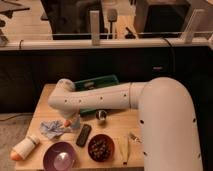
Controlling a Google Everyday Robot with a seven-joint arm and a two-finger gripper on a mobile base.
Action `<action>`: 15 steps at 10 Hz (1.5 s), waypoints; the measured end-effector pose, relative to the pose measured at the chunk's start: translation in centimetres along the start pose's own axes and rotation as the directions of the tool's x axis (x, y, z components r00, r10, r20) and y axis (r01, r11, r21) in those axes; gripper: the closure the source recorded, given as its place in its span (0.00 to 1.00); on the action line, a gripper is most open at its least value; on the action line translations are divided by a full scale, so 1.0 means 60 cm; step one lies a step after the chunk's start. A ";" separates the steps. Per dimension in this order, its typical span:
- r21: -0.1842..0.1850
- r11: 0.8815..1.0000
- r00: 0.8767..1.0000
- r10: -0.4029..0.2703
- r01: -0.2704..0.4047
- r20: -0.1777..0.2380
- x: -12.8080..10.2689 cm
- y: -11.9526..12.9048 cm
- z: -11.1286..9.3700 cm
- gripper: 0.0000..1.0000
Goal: Place pepper in plastic cup
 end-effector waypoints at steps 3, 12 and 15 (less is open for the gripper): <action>0.001 1.000 1.000 -0.001 0.001 0.010 -0.002 -0.005 0.005 0.22; 0.018 1.000 0.999 -0.016 0.017 -0.041 -0.001 -0.006 -0.009 0.20; 0.019 1.000 0.999 -0.017 0.017 -0.041 -0.002 -0.006 -0.009 0.20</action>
